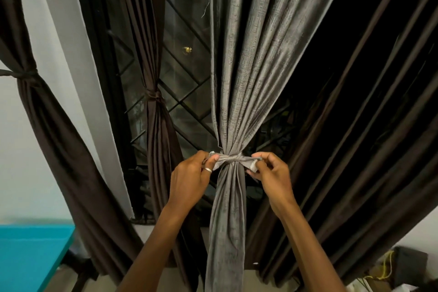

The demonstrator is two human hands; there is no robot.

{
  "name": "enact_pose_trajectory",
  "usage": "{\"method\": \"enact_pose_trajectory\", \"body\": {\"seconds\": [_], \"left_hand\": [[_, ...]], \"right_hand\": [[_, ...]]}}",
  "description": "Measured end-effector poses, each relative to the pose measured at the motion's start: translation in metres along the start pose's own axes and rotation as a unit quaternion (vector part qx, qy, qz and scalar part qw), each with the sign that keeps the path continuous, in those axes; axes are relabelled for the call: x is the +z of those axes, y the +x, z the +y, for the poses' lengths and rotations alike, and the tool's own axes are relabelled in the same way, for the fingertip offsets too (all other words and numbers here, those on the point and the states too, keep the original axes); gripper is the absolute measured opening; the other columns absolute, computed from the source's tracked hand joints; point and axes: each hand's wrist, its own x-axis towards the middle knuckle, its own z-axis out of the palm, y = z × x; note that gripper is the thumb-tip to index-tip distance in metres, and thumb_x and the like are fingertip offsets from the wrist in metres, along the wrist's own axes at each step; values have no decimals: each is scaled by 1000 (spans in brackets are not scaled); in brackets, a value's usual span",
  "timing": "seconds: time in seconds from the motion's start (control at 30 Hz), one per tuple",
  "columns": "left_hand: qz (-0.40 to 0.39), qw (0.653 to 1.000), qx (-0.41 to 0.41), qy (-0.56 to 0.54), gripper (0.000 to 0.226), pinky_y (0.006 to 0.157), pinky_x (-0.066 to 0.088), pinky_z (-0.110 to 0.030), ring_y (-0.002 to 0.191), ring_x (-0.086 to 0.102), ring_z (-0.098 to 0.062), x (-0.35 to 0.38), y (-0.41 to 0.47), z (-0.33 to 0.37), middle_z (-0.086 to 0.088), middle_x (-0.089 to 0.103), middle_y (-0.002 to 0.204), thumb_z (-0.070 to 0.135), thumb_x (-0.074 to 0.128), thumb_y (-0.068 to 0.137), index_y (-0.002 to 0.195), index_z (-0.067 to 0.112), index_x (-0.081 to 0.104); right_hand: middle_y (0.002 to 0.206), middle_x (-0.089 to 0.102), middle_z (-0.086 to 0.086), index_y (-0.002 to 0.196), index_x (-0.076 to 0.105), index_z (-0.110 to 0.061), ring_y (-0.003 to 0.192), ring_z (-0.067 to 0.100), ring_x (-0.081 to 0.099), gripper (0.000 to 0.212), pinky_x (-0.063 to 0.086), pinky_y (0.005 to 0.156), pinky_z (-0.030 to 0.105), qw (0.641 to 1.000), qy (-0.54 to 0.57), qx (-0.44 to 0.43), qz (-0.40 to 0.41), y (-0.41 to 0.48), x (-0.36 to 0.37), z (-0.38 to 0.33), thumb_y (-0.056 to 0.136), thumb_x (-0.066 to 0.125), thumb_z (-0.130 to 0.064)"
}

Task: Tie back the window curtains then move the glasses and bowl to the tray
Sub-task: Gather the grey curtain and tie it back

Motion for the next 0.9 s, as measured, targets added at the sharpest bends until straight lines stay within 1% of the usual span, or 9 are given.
{"method": "enact_pose_trajectory", "body": {"seconds": [0.13, 0.2, 0.3, 0.4, 0.5, 0.6, 0.73, 0.83, 0.9], "left_hand": [[-57, 986, -55, -144, 17, 64, 55, -18, 82, 68, 3, 11, 5, 2, 21, 70, 91, 44, 64, 95, 104, 31, 61], [-58, 979, -75, -180, 18, 65, 53, -13, 81, 68, 4, 14, 8, 2, 18, 71, 93, 37, 69, 94, 109, 30, 62], [-50, 967, -109, -226, 22, 66, 56, -19, 78, 70, -1, 16, 10, 1, 14, 71, 93, 40, 69, 93, 113, 34, 61], [-65, 958, -131, -248, 39, 70, 61, -27, 85, 70, 0, 16, 7, 3, 25, 65, 104, 50, 66, 92, 126, 36, 52], [-97, 954, -140, -246, 40, 71, 61, -28, 86, 68, 3, 20, 5, 6, 33, 61, 108, 50, 66, 92, 126, 42, 46], [-111, 952, -141, -247, 38, 68, 57, -18, 86, 67, 6, 24, 6, 7, 31, 62, 105, 48, 66, 93, 125, 43, 45], [-127, 951, -137, -247, 34, 69, 59, -21, 82, 67, 7, 31, 4, 3, 25, 66, 102, 44, 66, 95, 125, 35, 52], [-138, 950, -136, -244, 34, 75, 60, -25, 85, 66, 8, 37, 0, 0, 23, 67, 101, 46, 63, 96, 125, 31, 58], [-135, 951, -134, -245, 31, 77, 58, -22, 87, 65, 8, 41, -1, 0, 23, 68, 99, 47, 62, 96, 122, 32, 60]], "right_hand": [[98, 77, 1, 106, 67, -16, 93, 14, 75, 15, 60, 89, 35, 999, 7, 10, -36, 2, 7, 1, 92, 73, -19], [101, 76, 0, 109, 66, -21, 96, 15, 74, 21, 59, 92, 41, 999, -24, 5, -33, 4, 8, 3, 90, 75, -21], [104, 75, -5, 108, 69, -28, 98, 13, 73, 17, 59, 93, 45, 999, -41, 3, -24, 8, 7, 6, 92, 74, -25], [107, 75, -9, 111, 69, -33, 103, 11, 72, 19, 58, 96, 46, 999, -41, 3, -33, 10, 9, 10, 93, 72, -27], [114, 74, -9, 121, 66, -32, 107, 9, 71, 29, 58, 97, 44, 999, -44, 14, -27, 11, 13, 13, 93, 72, -29], [122, 70, -10, 133, 58, -31, 112, 8, 69, 45, 57, 99, 43, 998, -47, 26, -17, 12, 14, 14, 90, 73, -36], [122, 65, -20, 128, 53, -41, 105, 3, 70, 46, 60, 93, 42, 998, -41, 38, 7, 11, 15, 15, 86, 73, -42], [139, 52, -11, 143, 45, -28, 107, 4, 66, 58, 59, 95, 42, 996, -53, 56, 38, 8, 14, 17, 92, 71, -37], [135, 57, -7, 142, 48, -23, 106, 3, 66, 54, 59, 93, 36, 996, -55, 61, 44, 5, 10, 18, 94, 69, -36]]}}
